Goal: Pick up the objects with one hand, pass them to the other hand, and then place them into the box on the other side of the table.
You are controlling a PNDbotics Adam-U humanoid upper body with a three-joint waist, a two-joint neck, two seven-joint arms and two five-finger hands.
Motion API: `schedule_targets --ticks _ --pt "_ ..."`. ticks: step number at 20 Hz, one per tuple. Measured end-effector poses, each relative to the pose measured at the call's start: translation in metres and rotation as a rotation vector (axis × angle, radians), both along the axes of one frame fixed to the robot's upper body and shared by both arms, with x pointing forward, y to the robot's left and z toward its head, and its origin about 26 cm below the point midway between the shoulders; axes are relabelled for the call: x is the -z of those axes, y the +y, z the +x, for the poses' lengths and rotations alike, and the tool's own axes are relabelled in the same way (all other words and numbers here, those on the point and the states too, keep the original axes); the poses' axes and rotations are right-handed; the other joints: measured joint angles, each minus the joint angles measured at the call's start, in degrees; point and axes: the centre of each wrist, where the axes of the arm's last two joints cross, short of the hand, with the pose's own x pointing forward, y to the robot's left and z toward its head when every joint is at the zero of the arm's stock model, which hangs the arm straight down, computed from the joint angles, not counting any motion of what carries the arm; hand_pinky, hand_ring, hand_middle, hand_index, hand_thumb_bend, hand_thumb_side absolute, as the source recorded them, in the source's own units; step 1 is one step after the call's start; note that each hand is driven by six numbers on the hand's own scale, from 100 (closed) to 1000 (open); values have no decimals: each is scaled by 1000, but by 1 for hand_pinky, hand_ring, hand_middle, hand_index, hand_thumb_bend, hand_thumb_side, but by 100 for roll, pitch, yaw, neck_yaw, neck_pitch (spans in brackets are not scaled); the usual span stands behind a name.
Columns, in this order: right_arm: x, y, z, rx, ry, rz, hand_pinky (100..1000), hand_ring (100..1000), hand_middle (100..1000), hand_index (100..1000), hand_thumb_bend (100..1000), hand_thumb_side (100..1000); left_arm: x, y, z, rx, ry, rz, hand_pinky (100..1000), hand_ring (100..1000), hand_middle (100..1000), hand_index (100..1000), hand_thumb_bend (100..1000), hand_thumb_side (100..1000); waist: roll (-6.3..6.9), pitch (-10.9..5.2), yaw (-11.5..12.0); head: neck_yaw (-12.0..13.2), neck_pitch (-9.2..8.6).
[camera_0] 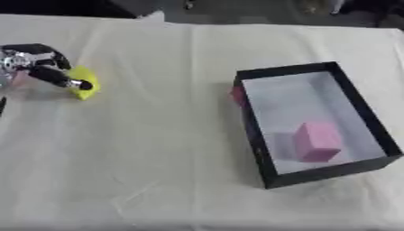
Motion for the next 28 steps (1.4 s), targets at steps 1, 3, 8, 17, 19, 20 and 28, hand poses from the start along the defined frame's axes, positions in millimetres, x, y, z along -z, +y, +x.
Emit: schedule_targets --ticks 1,3,8,17,19,20,28 --pt "0 0 0 -1 0 0 736 905 907 957 100 413 0 1 0 -6 -3 0 992 902 787 842 753 787 0 0 -2 9 0" --pt "0 0 0 -2 -1 -1 736 905 907 957 100 413 2 1 0 -17 -6 2 992 902 786 842 747 791 0 0 -10 19 0" --pt "0 0 0 -5 -2 -2 737 905 907 958 100 418 6 0 1 -20 -8 13 989 902 785 839 733 784 0 0 -31 44 0" --pt "2 0 0 -5 2 5 738 906 908 959 100 424 10 -1 1 -3 -1 29 974 895 778 809 686 722 0 0 -45 54 0" --pt "3 0 0 -5 3 5 739 906 908 959 100 427 11 -1 1 -2 1 34 972 894 778 804 681 706 0 0 -46 66 0" --pt "3 0 0 -4 3 5 739 906 908 959 100 429 11 -1 1 -2 2 36 971 894 777 800 675 696 0 0 -46 70 0" --pt "4 -1 0 -4 8 6 740 906 909 959 100 427 11 -5 2 4 -2 31 960 883 764 750 534 617 0 0 -49 92 0"
